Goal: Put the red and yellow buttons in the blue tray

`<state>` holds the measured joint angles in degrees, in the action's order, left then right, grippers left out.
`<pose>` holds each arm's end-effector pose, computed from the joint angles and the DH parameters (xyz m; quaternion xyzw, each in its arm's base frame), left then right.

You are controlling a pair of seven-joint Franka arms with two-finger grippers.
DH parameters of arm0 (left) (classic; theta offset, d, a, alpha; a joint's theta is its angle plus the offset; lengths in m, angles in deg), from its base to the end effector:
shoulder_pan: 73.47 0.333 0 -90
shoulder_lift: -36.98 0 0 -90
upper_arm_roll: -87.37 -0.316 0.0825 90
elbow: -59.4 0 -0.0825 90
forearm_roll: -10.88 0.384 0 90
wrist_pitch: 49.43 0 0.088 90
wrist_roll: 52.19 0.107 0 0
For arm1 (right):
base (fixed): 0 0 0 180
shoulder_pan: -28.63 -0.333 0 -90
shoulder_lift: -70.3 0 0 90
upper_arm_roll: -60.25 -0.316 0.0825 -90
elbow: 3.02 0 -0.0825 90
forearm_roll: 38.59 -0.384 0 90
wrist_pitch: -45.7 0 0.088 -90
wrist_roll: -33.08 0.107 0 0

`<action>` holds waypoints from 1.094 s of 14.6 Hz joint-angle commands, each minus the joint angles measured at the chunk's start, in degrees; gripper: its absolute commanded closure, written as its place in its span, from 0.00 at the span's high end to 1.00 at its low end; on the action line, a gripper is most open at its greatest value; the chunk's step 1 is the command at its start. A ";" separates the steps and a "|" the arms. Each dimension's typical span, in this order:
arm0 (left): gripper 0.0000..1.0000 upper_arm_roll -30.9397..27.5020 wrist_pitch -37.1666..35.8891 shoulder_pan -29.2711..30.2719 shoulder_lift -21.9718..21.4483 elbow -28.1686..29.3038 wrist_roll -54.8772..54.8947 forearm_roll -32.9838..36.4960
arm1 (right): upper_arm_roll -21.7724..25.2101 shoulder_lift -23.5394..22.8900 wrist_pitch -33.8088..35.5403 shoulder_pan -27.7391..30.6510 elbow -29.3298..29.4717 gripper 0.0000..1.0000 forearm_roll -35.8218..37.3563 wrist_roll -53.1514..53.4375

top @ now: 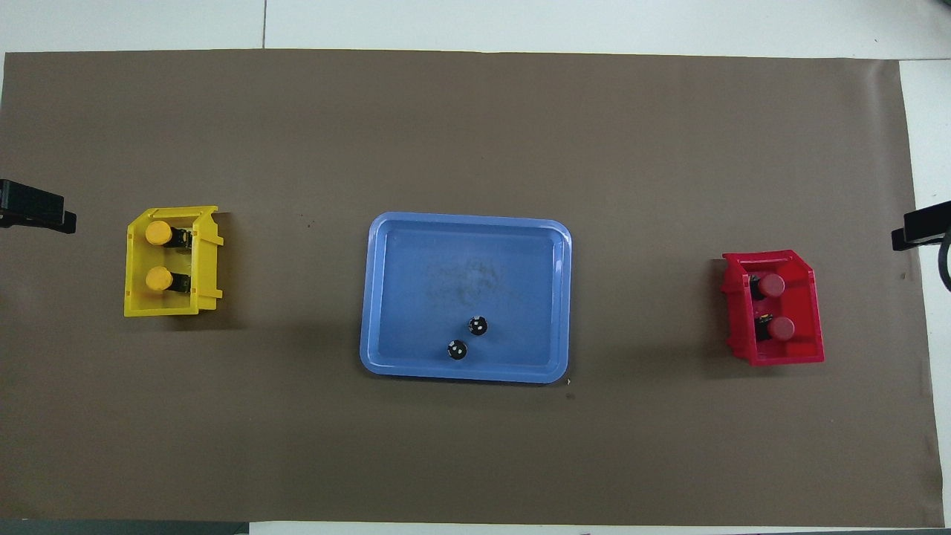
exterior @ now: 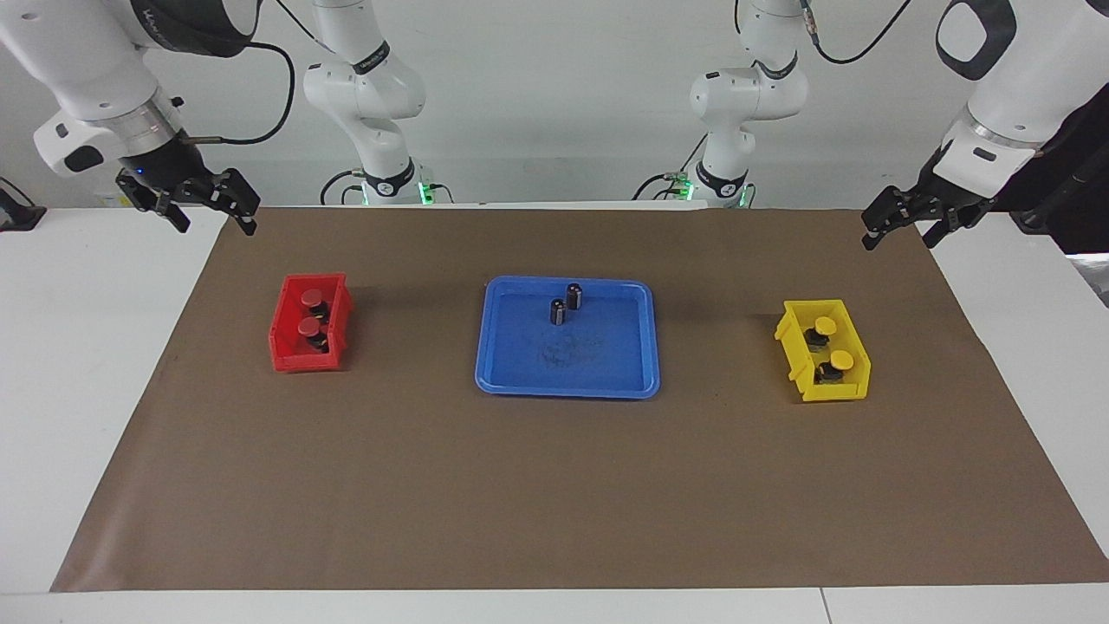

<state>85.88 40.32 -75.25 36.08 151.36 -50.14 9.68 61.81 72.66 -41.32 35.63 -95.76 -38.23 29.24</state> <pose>0.5485 -0.0049 0.6167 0.9997 -0.0203 -0.0113 0.0109 0.5294 -0.0807 0.6201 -0.9987 0.0412 0.0294 0.0006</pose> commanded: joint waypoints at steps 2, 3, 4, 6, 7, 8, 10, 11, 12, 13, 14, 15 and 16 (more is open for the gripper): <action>1.00 0.08 -0.45 0.29 -1.31 1.21 0.07 -0.74 | 0.20 0.18 0.45 -0.14 0.10 1.00 0.44 0.85; 1.00 0.08 -0.45 0.29 -1.31 1.21 0.07 -0.74 | 0.20 0.18 0.45 -0.23 0.10 1.00 0.44 1.02; 1.00 0.08 -0.45 0.38 -1.31 1.21 0.07 -0.74 | 0.20 0.18 0.45 -0.14 0.19 1.00 0.44 1.03; 1.00 0.08 -0.45 0.29 -1.31 1.21 0.07 -0.74 | 0.20 0.18 0.45 0.04 0.10 1.00 0.44 1.03; 1.00 0.08 -0.45 0.29 -1.31 1.30 0.07 -0.74 | 0.20 0.18 0.45 -0.14 0.10 1.00 0.44 1.03; 1.00 0.17 -0.45 0.29 -1.31 1.30 0.07 -0.74 | 0.20 0.27 0.45 -0.31 0.10 1.00 0.44 0.94; 1.00 0.08 -0.45 0.29 -1.31 1.21 0.07 -0.74 | 0.11 0.19 0.28 -0.31 0.10 1.00 0.44 0.32; 1.00 0.08 -0.45 0.29 -1.31 1.30 0.07 -0.74 | 0.11 0.10 -0.51 -0.40 0.10 1.00 0.09 0.58; 1.00 0.08 -0.45 0.29 -1.31 1.30 0.07 -0.74 | 0.20 0.10 -1.04 -1.36 0.10 1.00 0.17 0.50; 1.00 0.08 -0.45 0.29 -1.31 1.21 0.07 -0.74 | 0.20 0.10 -0.96 -1.98 -0.25 1.00 0.35 0.50; 1.00 0.08 -0.45 0.29 -1.31 1.30 0.07 -0.74 | 0.20 0.27 -1.04 -1.90 -1.03 0.99 0.35 0.41; 1.00 0.08 -0.45 0.29 -1.31 1.30 0.07 -0.74 | 0.20 0.62 -1.56 -1.64 -1.56 0.99 0.26 0.41; 1.00 0.08 -0.45 0.29 -1.31 1.30 0.07 -0.74 | 0.20 0.71 -2.53 -1.72 -2.00 0.99 0.26 0.41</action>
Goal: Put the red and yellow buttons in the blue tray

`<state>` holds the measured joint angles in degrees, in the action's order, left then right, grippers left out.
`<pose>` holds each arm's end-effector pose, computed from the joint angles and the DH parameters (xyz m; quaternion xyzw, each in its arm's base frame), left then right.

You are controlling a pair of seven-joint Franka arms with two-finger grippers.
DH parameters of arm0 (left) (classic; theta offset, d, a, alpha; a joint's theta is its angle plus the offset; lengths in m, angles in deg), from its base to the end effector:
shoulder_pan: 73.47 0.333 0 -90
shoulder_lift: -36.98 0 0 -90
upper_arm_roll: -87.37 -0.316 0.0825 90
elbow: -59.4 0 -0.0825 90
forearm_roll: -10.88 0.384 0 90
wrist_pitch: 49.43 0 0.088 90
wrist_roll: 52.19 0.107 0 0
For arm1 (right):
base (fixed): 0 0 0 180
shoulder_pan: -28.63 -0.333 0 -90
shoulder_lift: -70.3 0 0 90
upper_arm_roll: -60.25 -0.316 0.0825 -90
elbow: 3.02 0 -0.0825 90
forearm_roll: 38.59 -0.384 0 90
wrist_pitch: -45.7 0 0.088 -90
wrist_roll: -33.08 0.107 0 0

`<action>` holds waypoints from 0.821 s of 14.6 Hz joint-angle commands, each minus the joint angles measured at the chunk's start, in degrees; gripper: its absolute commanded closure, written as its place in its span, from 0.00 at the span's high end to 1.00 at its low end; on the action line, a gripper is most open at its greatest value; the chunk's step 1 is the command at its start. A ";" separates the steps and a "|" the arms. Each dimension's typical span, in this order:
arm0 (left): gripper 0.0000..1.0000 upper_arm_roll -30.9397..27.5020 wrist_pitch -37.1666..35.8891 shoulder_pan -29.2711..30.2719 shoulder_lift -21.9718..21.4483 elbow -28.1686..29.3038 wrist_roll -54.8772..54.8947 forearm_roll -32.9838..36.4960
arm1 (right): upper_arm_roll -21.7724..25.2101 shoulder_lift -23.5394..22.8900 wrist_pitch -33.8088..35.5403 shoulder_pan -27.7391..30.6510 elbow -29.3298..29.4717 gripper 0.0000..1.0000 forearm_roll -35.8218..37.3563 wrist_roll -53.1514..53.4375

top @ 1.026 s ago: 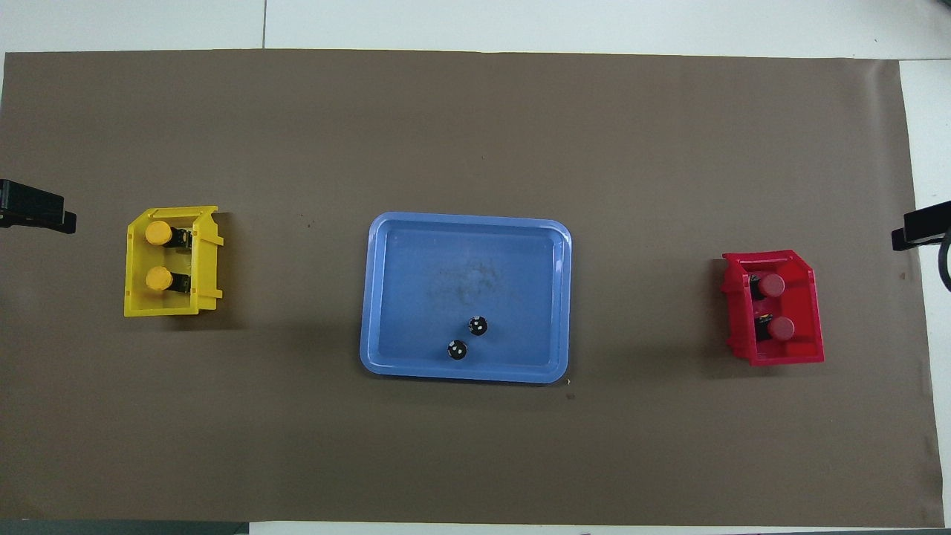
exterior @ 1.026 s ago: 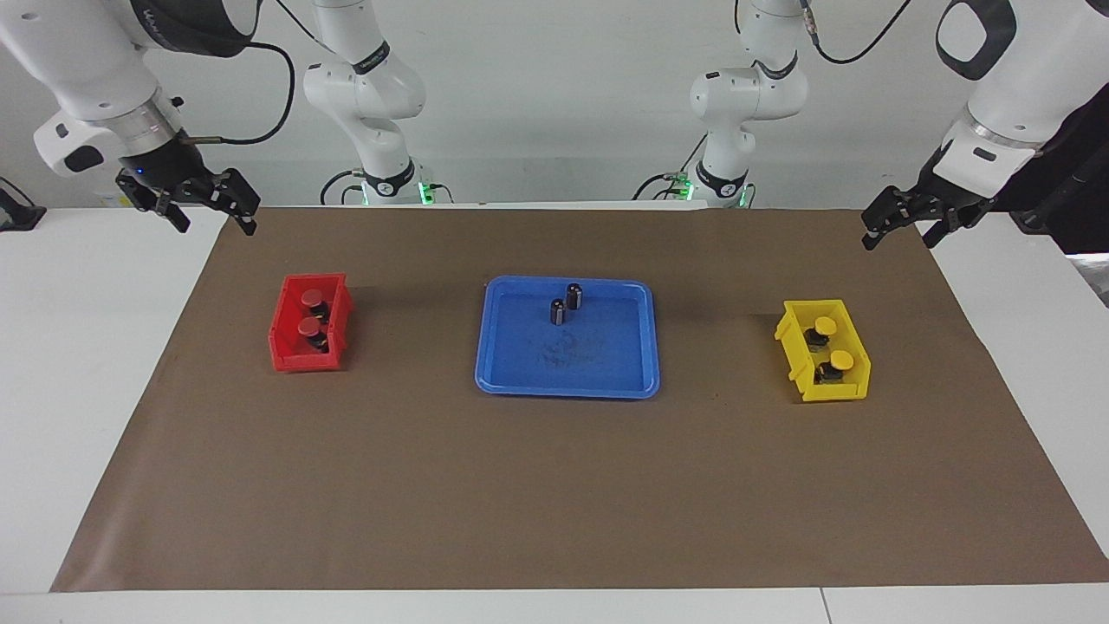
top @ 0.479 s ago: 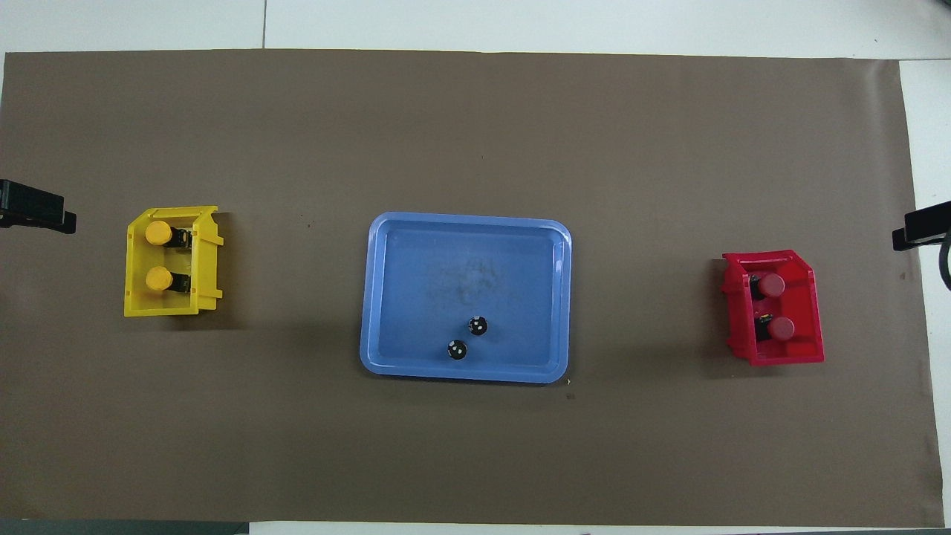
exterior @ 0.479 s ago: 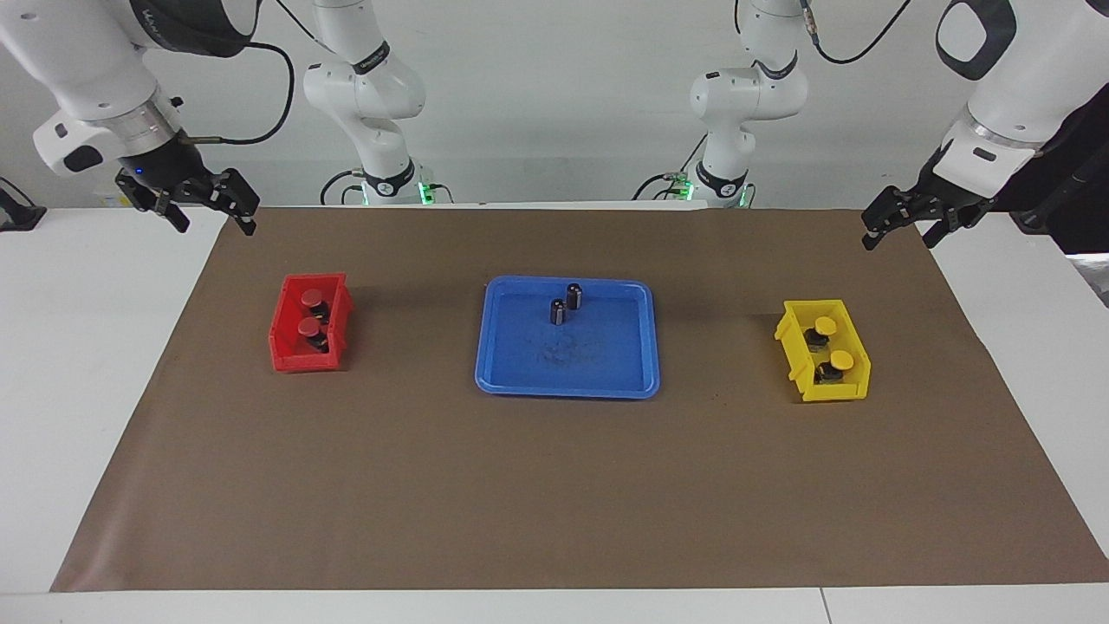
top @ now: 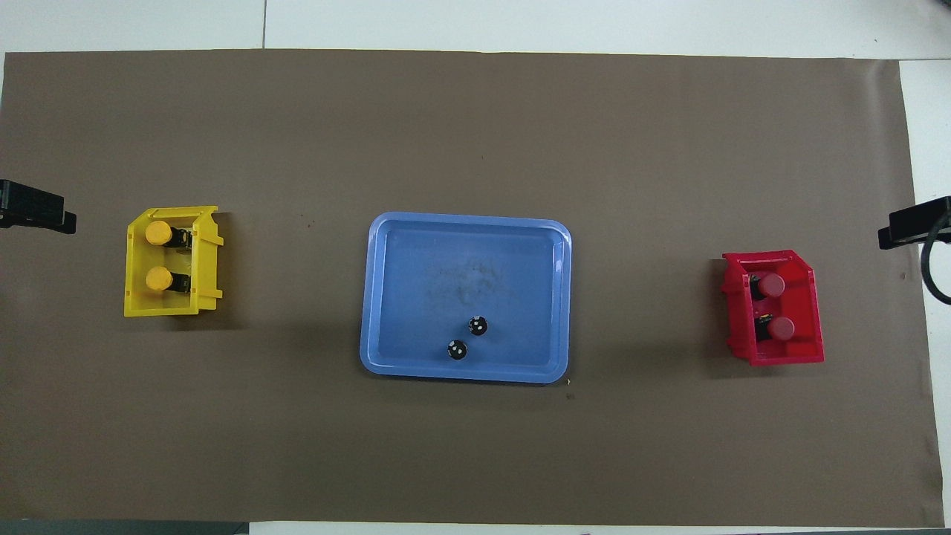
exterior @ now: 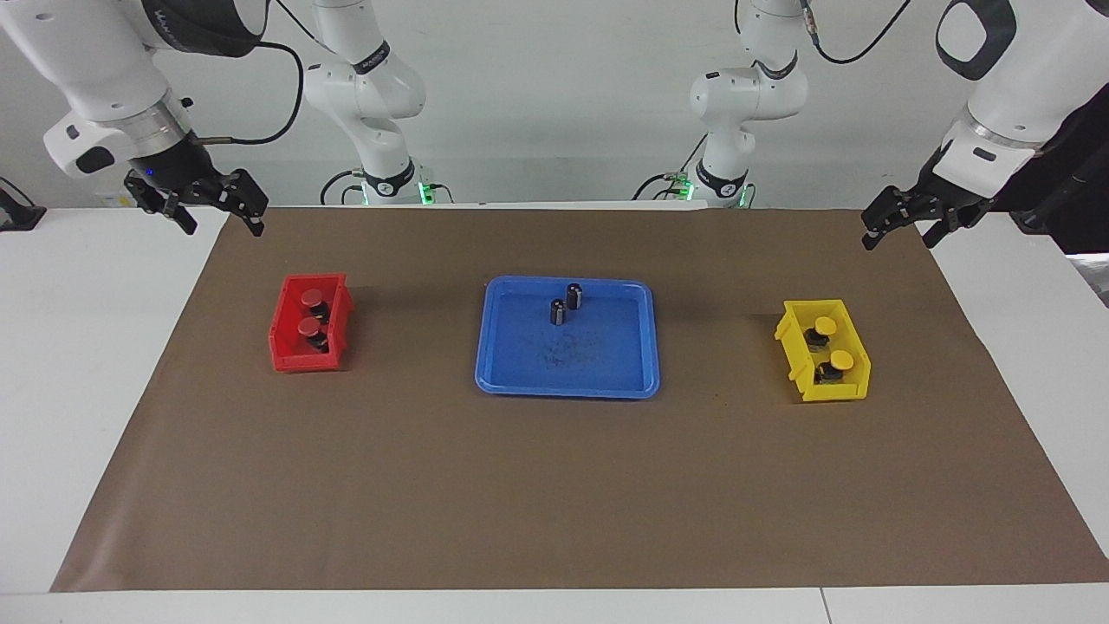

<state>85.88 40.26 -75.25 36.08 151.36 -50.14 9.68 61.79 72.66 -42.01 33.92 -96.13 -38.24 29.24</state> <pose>0.5484 -0.0049 0.6166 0.9997 -0.0204 -0.0118 0.0109 0.5327 -0.0648 0.6181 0.9993 -0.0261 -0.0267 0.0000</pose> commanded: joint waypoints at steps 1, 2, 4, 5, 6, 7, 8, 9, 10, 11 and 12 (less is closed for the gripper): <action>1.00 0.08 -0.39 0.29 -1.31 1.30 0.07 -0.74 | 0.22 0.80 -2.98 -0.27 -2.24 0.98 0.26 0.41; 1.00 0.08 -0.39 0.38 -1.31 1.30 0.07 -0.74 | 0.22 0.81 -5.08 -0.36 -3.38 0.98 0.26 0.58; 1.00 0.08 -0.39 0.29 -1.31 1.30 0.07 -0.74 | 0.22 0.72 -9.21 -0.28 -6.20 0.97 -0.26 0.58; 1.00 0.17 -0.39 0.29 -1.31 1.30 0.07 -0.74 | 0.22 0.28 -11.32 -0.45 -7.60 0.95 -0.35 0.67; 1.00 0.08 -0.39 0.29 -1.31 1.21 0.07 -0.74 | 0.22 0.19 -14.30 -1.06 -10.22 0.93 -0.35 0.85; 1.00 0.08 -0.39 0.29 -1.31 1.21 0.07 -0.74 | 0.22 0.02 -17.20 -1.94 -13.03 0.91 -0.35 1.02; 1.00 0.08 -0.39 0.29 -1.31 1.30 0.07 -0.74 | 0.22 -0.42 -20.71 -2.12 -15.84 0.90 -0.35 0.94; 1.00 0.08 -0.39 0.29 -1.31 1.30 0.07 -0.74 | 0.22 -1.03 -24.22 -2.21 -18.66 0.89 -0.35 0.94; 1.00 0.08 -0.39 0.29 -1.31 1.21 0.07 -0.74 | 0.22 -1.21 -27.91 -2.04 -21.56 0.87 -0.35 0.85; 1.00 0.08 -0.39 0.38 -1.31 1.21 0.07 -0.74 | 0.22 -1.30 -30.91 -1.95 -23.94 0.86 -0.35 0.76; 1.00 0.08 -0.39 0.29 -1.31 1.30 0.07 -0.74 | 0.22 -2.35 -33.11 -2.12 -25.53 0.83 -0.35 0.85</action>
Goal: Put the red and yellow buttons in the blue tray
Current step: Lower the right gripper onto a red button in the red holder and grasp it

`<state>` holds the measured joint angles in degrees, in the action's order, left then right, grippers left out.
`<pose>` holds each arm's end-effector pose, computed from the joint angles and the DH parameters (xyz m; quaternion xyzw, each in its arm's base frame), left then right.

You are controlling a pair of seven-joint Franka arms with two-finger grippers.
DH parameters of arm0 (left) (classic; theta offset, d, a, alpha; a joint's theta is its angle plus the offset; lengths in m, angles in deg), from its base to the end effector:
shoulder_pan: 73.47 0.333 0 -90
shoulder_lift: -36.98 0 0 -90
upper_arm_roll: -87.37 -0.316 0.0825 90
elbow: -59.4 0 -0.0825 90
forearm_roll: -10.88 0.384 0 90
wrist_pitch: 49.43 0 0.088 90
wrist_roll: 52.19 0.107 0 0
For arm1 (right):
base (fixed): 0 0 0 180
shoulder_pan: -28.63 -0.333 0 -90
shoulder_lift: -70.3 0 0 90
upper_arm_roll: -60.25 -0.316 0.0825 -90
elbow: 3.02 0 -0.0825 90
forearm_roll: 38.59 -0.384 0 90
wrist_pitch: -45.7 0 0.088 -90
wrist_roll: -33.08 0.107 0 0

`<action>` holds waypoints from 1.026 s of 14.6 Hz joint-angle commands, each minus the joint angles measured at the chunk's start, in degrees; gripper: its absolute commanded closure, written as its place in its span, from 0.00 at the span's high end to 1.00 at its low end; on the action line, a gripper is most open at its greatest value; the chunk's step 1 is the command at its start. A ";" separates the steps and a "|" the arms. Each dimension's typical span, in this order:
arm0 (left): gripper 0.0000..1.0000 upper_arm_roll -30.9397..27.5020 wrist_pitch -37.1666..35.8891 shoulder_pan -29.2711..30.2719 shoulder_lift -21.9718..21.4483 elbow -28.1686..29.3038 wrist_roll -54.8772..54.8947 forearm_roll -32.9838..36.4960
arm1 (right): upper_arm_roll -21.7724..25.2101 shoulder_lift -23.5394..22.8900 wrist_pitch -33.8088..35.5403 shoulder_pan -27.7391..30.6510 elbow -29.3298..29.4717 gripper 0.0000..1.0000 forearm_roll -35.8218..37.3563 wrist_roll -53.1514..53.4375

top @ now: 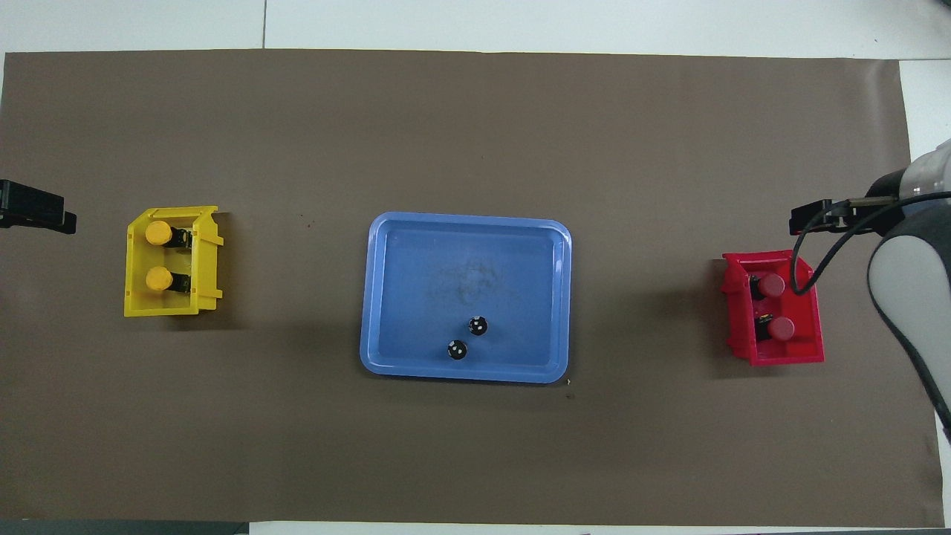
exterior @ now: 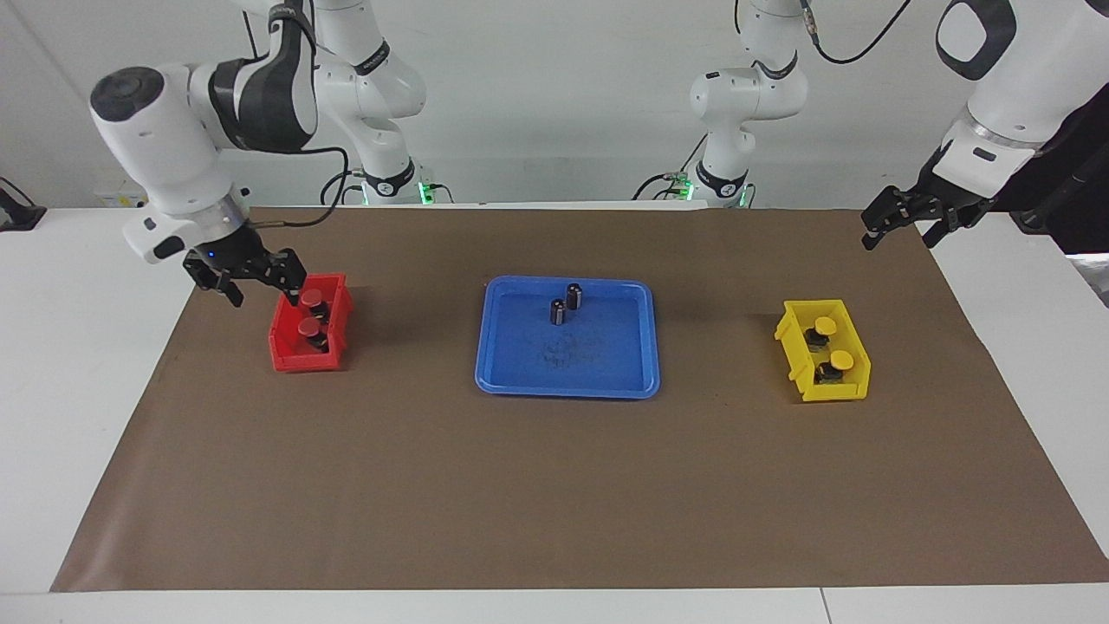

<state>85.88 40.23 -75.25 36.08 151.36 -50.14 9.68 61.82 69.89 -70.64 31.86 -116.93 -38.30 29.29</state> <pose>0.5483 -0.0049 0.6165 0.9997 -0.0204 -0.0121 0.0109 0.5584 -0.0472 0.4616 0.9998 -0.0077 0.0174 0.0037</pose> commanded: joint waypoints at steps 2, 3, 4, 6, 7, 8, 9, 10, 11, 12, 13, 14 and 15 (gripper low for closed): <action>1.00 0.08 -0.37 0.29 -1.31 1.21 0.07 -0.74 | 0.19 -1.51 -8.00 -0.06 -7.02 0.82 -0.29 0.80; 1.00 0.08 -0.37 0.29 -1.31 1.21 0.07 -0.74 | 0.19 -1.61 -9.93 -0.06 -8.59 0.82 -0.29 0.80; 1.00 0.08 -0.37 0.29 -1.31 1.30 0.07 -0.74 | 0.19 -1.18 -11.87 -0.15 -10.44 0.80 -0.29 0.80; 1.00 0.17 -0.37 0.29 -1.31 1.30 0.07 -0.74 | 0.19 -0.65 -14.34 0.03 -13.08 0.78 -0.20 0.01; 1.00 0.08 -0.37 0.29 -1.31 1.30 0.07 -0.74 | 0.27 -0.39 -14.69 0.29 -13.44 0.77 -0.20 -0.95; 1.00 0.08 -0.37 0.29 -1.31 1.30 0.07 -0.74 | 0.27 -0.38 -14.61 0.55 -13.53 0.76 -0.20 -1.65; 1.00 0.17 -0.37 0.38 -1.31 1.30 0.07 -0.74 | 0.27 -0.30 -14.70 0.56 -13.79 0.75 -0.20 -1.83; 1.00 0.08 -0.37 0.29 -1.31 1.30 0.07 -0.74 | 0.27 -0.21 -14.70 0.56 -14.23 0.74 -0.20 -1.84; 1.00 0.08 -0.37 0.38 -1.31 1.21 0.07 -0.74 | 0.27 0.14 -14.70 0.64 -14.58 0.74 -0.20 -2.01; 1.00 0.08 -0.37 0.38 -1.31 1.30 0.07 -0.74 | 0.27 0.14 -14.61 0.73 -14.76 0.73 -0.20 -2.71; 1.00 0.08 -0.37 0.29 -1.31 1.30 0.07 -0.74 | 0.27 0.23 -14.61 1.43 -14.85 0.73 -0.20 -4.02; 1.00 0.08 -0.37 0.29 -1.31 1.30 0.07 -0.74 | 0.27 0.23 -14.61 2.04 -14.85 0.72 -0.20 -5.08; 1.00 0.08 -0.37 0.29 -1.31 1.21 0.07 -0.74 | 0.27 0.23 -14.44 2.40 -14.85 0.72 -0.20 -5.61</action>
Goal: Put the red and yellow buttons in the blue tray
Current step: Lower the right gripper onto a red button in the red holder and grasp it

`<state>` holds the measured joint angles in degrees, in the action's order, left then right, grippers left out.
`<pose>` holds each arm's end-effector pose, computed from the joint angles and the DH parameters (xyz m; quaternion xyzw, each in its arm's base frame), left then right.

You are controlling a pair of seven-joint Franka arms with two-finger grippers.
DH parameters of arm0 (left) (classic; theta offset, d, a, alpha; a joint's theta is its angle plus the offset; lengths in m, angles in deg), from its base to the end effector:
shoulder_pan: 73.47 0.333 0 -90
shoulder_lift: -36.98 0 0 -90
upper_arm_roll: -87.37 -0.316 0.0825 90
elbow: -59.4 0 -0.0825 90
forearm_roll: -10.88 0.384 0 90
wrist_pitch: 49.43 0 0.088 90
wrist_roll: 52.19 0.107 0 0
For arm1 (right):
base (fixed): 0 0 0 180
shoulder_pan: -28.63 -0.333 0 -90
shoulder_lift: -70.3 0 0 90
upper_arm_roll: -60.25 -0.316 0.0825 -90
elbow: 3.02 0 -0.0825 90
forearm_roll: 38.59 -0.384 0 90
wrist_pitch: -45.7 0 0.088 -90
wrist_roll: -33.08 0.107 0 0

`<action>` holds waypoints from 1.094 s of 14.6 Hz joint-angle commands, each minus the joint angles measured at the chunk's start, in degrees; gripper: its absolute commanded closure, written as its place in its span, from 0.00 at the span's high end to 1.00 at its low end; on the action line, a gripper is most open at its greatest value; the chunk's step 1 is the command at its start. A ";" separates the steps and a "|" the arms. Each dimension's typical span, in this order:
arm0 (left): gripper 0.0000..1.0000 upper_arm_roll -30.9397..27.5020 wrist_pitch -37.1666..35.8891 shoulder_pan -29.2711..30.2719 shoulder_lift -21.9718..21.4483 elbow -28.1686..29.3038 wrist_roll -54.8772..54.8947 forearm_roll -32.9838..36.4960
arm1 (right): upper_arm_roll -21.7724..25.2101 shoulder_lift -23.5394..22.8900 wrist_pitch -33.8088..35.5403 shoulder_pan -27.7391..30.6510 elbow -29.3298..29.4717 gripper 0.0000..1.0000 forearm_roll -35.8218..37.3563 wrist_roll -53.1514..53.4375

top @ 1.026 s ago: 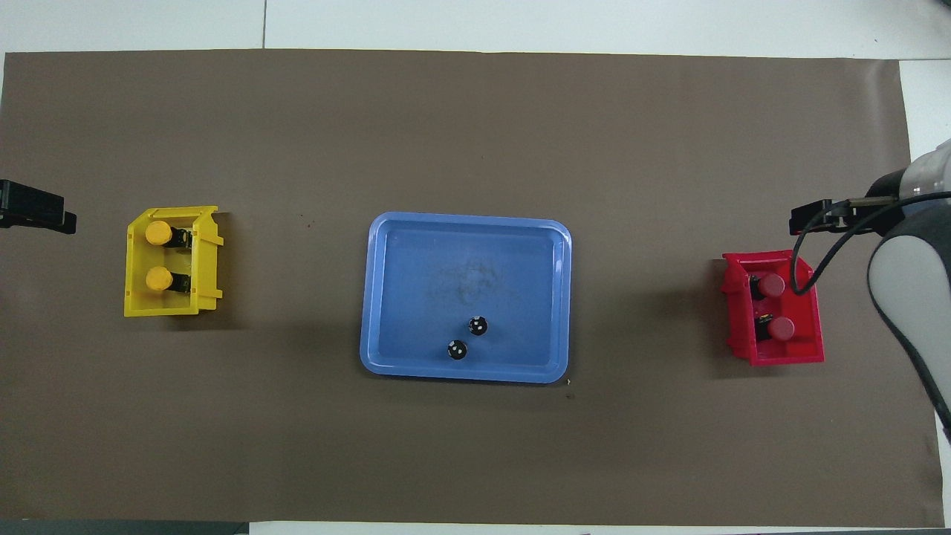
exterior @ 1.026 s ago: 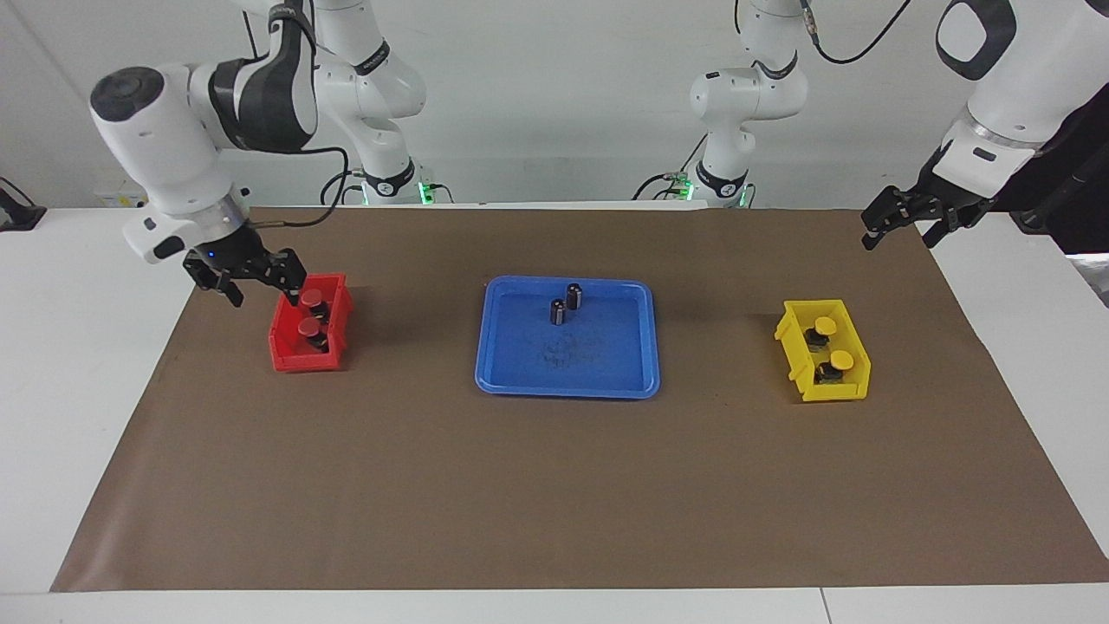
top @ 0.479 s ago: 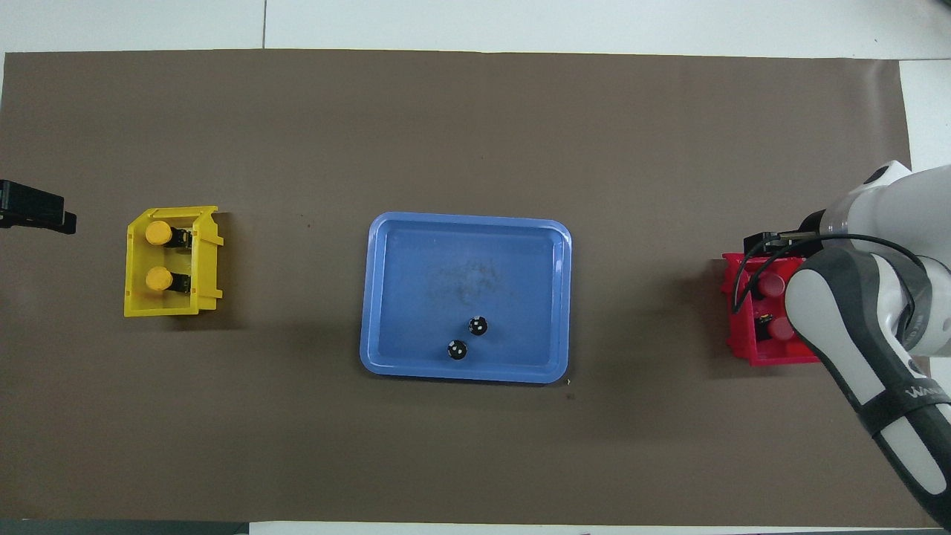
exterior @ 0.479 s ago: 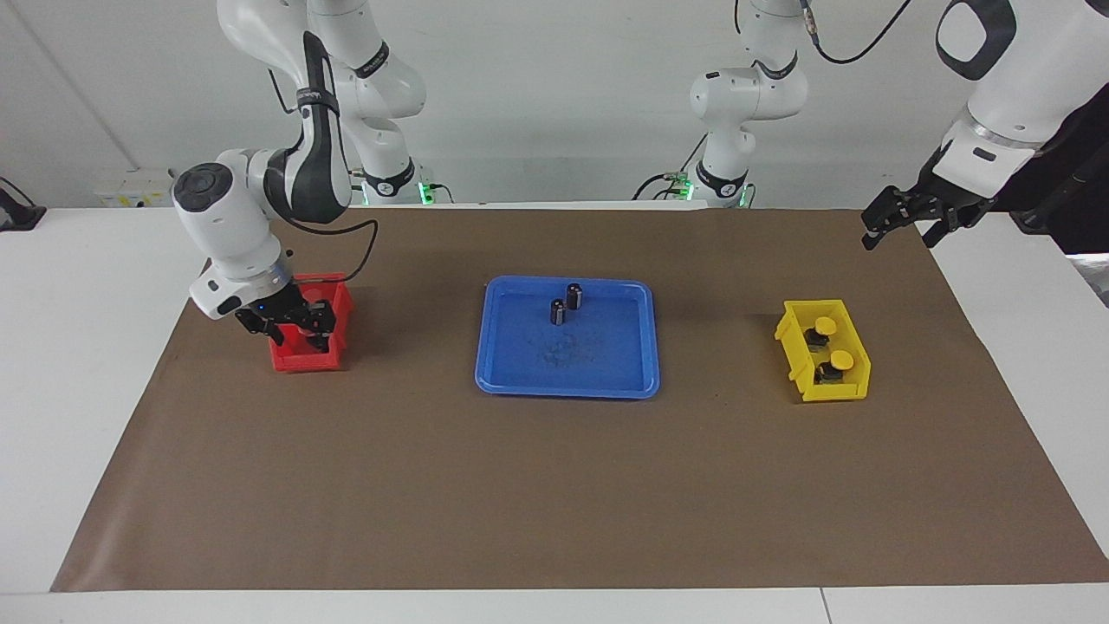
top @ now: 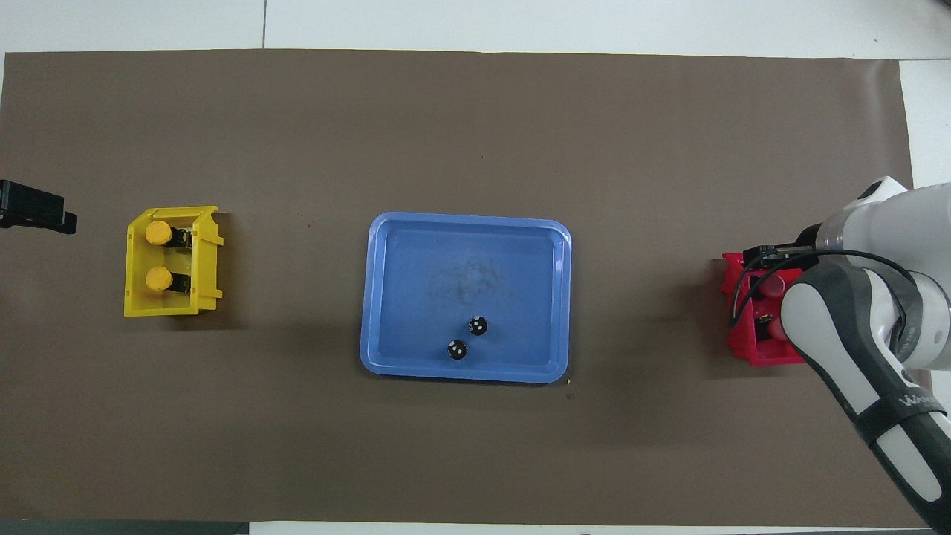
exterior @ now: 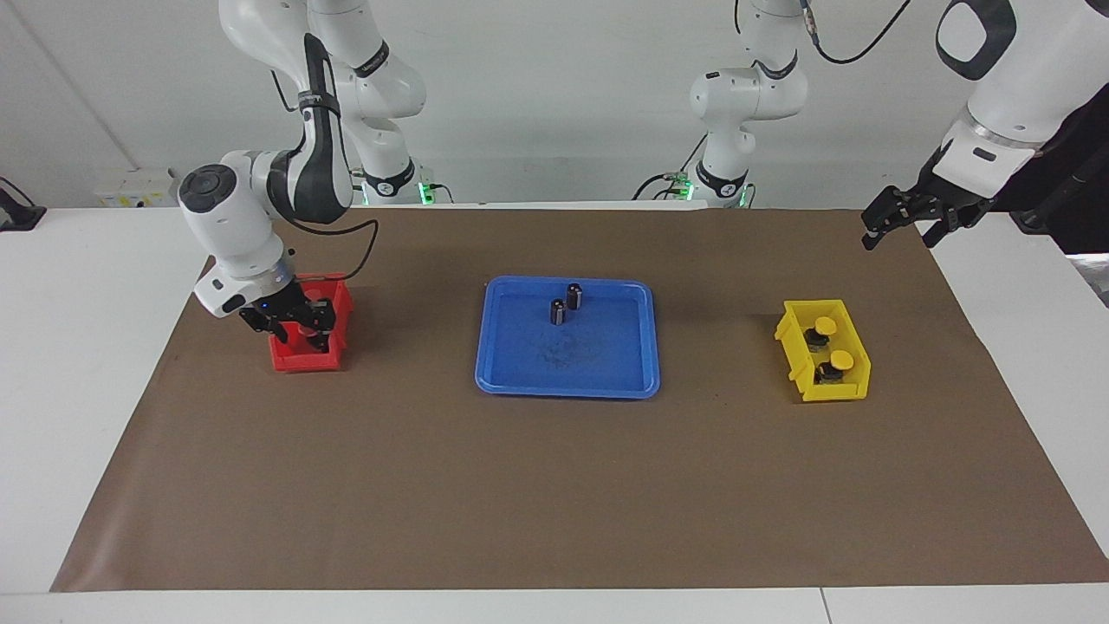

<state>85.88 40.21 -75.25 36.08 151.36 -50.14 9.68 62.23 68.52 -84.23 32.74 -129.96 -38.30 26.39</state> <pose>0.5483 -0.0049 0.6165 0.9997 -0.0204 -0.0122 0.0109 0.5307 -0.0567 0.3653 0.9999 0.0069 0.0102 0.0037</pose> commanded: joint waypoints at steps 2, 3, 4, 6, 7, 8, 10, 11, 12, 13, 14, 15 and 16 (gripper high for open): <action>1.00 0.08 -0.34 0.38 -1.31 1.30 0.06 -0.74 | -0.13 1.78 -0.85 1.51 -2.26 0.72 -0.20 -2.72; 1.00 0.08 -0.34 0.29 -1.31 1.21 0.06 -0.74 | -0.13 1.86 -0.94 1.43 -2.61 0.72 -0.20 -2.72; 1.00 0.08 -0.34 0.29 -1.31 1.30 0.06 -0.74 | -0.13 2.04 -1.03 1.43 -2.87 0.72 -0.20 -2.72; 1.00 0.08 -0.34 0.38 -1.31 1.30 0.06 -0.74 | -0.13 2.13 -1.03 1.08 -2.87 0.72 -0.20 -2.63; 1.00 0.08 -0.34 0.29 -1.31 1.30 0.06 -0.74 | -0.22 2.13 -1.03 0.99 -2.96 0.72 -0.20 -2.63; 1.00 0.08 -0.34 0.29 -1.31 1.30 0.06 -0.74 | -0.22 2.13 -1.03 0.90 -3.05 0.72 -0.20 -2.63; 1.00 0.17 -0.34 0.29 -1.31 1.30 0.06 -0.74 | -0.14 2.30 -1.29 0.99 -3.75 0.72 -0.20 -2.98; 1.00 0.08 -0.34 0.29 -1.31 1.21 0.06 -0.74 | -0.13 2.39 -1.29 0.99 -3.84 0.72 -0.20 -3.59; 1.00 0.08 -0.34 0.29 -1.31 1.30 0.06 -0.74 | -0.13 2.39 -1.29 1.07 -4.02 0.72 -0.20 -4.12; 1.00 0.08 -0.34 0.29 -1.31 1.30 0.06 -0.74 | -0.13 2.65 -1.46 1.25 -4.10 0.72 -0.20 -4.39; 1.00 0.08 -0.34 0.29 -1.31 1.30 0.06 -0.74 | -0.13 2.66 -1.47 1.34 -4.19 0.72 -0.20 -4.48; 1.00 0.08 -0.34 0.38 -1.31 1.30 0.06 -0.74 | -0.13 2.74 -1.47 1.34 -4.45 0.72 -0.20 -4.48; 1.00 0.08 -0.34 0.29 -1.31 1.30 0.06 -0.74 | -0.13 2.74 -1.55 1.34 -4.54 0.71 -0.20 -4.48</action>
<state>85.88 40.20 -75.25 36.08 151.36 -50.14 9.68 62.27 69.32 -84.43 33.51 -132.28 -38.30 23.50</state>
